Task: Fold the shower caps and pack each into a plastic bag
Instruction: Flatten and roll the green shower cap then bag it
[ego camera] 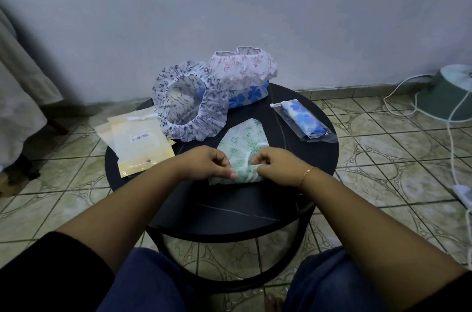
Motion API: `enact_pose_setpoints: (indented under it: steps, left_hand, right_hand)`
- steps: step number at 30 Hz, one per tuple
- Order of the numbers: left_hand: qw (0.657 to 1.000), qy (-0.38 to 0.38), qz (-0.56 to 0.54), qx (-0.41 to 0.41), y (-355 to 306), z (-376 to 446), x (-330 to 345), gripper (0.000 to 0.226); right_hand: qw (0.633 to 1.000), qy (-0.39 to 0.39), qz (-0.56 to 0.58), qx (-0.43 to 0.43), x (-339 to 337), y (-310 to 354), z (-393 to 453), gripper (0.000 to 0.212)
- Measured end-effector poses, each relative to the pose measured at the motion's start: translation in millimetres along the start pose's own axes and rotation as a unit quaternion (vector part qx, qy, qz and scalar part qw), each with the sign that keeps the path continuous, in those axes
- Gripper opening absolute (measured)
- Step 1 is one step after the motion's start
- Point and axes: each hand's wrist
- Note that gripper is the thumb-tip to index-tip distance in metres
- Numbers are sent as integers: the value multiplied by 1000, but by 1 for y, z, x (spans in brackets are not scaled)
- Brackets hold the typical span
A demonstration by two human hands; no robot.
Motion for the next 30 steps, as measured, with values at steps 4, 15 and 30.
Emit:
enact_pose_setpoints:
  steps: [4, 15, 30]
  left_hand:
    - [999, -41, -13, -24, 4, 4, -4, 28]
    - [998, -52, 39, -25, 3, 6, -2, 16]
    - [920, -163, 356, -8, -29, 29, 9, 29]
  right_hand:
    - [998, -30, 60, -10, -2, -11, 3, 13]
    - [981, -130, -138, 32, 21, -22, 9, 24]
    - [947, -98, -289, -101, 36, -14, -5, 36]
Point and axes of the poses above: each hand's wrist, its own z-axis towards the middle knuckle, its own x-axis out of the palm, y = z × x, and after that the axes turned 14 degrees about y, right-handed
